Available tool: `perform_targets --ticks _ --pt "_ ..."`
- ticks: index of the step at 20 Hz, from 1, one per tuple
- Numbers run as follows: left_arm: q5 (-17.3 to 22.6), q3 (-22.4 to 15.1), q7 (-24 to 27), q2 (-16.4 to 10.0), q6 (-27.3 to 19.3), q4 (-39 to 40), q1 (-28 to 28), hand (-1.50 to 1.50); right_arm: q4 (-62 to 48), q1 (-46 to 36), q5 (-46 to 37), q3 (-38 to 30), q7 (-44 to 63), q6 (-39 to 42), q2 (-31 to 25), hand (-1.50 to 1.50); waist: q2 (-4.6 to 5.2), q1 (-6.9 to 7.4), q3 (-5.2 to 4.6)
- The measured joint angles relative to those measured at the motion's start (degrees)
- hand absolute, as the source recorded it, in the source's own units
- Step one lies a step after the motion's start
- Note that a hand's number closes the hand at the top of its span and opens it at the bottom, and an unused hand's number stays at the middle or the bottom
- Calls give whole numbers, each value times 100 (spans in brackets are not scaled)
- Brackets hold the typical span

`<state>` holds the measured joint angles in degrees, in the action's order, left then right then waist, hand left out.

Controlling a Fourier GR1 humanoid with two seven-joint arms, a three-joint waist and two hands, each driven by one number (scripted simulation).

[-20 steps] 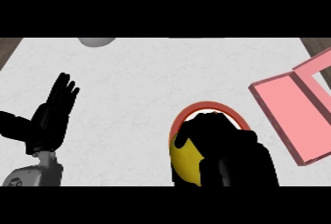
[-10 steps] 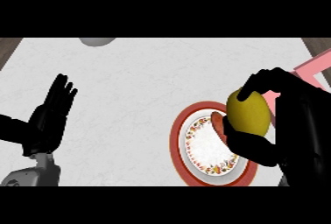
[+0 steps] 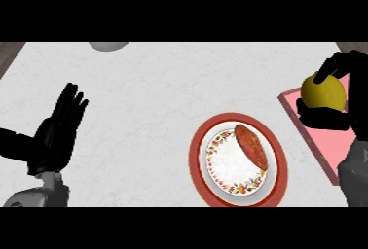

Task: Pick the lemon from the plate and place it in the cardboard box

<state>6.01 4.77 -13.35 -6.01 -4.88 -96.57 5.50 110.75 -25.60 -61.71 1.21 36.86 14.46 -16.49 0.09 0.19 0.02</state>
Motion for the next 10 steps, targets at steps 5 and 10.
perform_targets --ticks 5,10 --pt "1 14 -47 -9 1 -57 9 0 -1001 42 32 -357 -745 -369 -344 150 1 15 -1" --pt "-5 10 -41 -13 14 -47 4 0 -1963 202 -46 -358 -1011 258 -829 -150 16 41 -3"
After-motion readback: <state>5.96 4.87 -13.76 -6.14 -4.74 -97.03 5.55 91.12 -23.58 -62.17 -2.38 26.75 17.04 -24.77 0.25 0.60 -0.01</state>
